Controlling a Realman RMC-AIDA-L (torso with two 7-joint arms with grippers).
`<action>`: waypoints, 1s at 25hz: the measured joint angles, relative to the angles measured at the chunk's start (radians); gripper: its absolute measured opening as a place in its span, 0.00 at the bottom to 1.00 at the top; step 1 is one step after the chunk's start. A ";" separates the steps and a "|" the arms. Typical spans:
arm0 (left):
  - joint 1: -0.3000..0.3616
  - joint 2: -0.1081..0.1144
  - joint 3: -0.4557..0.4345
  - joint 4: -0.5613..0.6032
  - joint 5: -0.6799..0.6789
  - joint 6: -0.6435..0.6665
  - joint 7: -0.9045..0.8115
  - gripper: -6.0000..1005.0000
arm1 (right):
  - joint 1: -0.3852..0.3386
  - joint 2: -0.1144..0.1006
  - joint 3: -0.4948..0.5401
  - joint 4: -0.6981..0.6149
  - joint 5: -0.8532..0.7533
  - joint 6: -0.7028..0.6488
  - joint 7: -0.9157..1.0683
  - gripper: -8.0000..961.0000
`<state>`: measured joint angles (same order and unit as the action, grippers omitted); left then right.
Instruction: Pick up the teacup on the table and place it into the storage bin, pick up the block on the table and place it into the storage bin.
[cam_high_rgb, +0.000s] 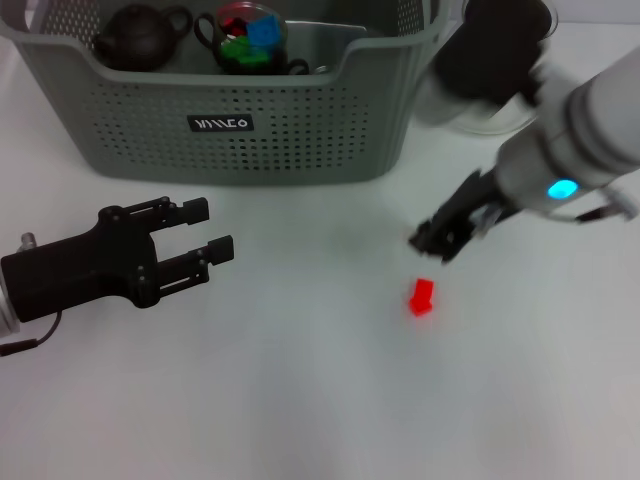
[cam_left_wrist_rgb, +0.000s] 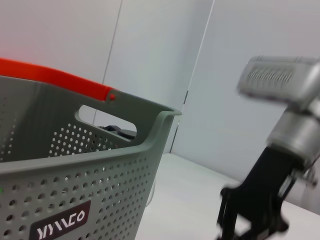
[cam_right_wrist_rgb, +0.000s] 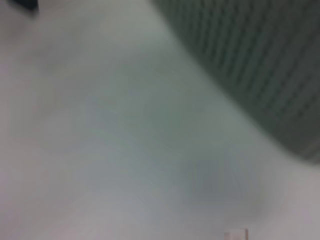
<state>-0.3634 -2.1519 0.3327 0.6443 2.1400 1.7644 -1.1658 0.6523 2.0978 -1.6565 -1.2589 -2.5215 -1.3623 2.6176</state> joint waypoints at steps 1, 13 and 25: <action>0.000 0.000 0.000 0.000 0.000 0.000 0.000 0.64 | -0.020 -0.001 0.037 -0.051 0.004 -0.026 -0.010 0.14; 0.000 0.003 -0.002 0.000 0.000 0.003 0.000 0.64 | -0.059 -0.001 0.496 -0.261 0.375 -0.355 -0.217 0.14; -0.010 0.001 -0.001 -0.001 0.000 0.003 -0.004 0.64 | 0.049 0.002 0.399 -0.174 0.434 0.026 -0.265 0.13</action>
<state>-0.3734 -2.1510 0.3313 0.6433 2.1399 1.7672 -1.1695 0.7017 2.0995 -1.2573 -1.4330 -2.0878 -1.3363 2.3529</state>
